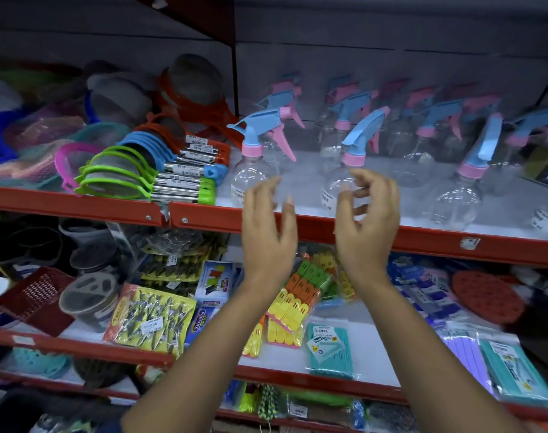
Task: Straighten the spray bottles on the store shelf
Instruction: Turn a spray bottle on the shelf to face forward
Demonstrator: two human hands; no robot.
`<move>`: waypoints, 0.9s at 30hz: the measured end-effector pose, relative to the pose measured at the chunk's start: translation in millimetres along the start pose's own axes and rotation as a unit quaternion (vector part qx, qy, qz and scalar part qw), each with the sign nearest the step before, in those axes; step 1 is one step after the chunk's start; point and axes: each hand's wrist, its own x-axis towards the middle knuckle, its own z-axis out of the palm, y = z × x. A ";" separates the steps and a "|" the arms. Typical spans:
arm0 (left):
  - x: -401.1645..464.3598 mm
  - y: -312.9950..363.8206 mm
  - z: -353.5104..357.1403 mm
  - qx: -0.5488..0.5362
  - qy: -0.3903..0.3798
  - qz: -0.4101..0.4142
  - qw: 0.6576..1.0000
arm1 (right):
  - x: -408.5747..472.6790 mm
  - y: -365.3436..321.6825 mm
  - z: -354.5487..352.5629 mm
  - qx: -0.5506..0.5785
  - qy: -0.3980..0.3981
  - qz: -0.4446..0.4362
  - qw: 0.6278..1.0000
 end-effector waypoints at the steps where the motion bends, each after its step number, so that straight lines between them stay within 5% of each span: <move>1: -2.9 4.8 8.0 -0.011 -0.021 0.008 1.000 | 4.3 7.5 -6.4 -0.010 0.018 0.004 1.000; 3: -5.8 14.8 23.2 -0.037 -0.065 0.008 0.997 | 13.9 21.3 -15.0 -0.025 0.005 0.041 0.999; 10: -4.8 35.6 50.0 -0.066 -0.134 -0.074 0.986 | 37.4 39.2 -28.8 -0.009 -0.223 0.189 0.956; 23: 15.8 33.8 55.7 -0.078 -0.173 -0.159 0.969 | 20.3 38.7 -52.1 -0.011 -0.231 0.134 0.964; 27: -0.1 42.4 58.8 -0.072 -0.129 -0.145 0.978 | 19.3 38.9 -61.1 0.002 -0.215 0.144 0.966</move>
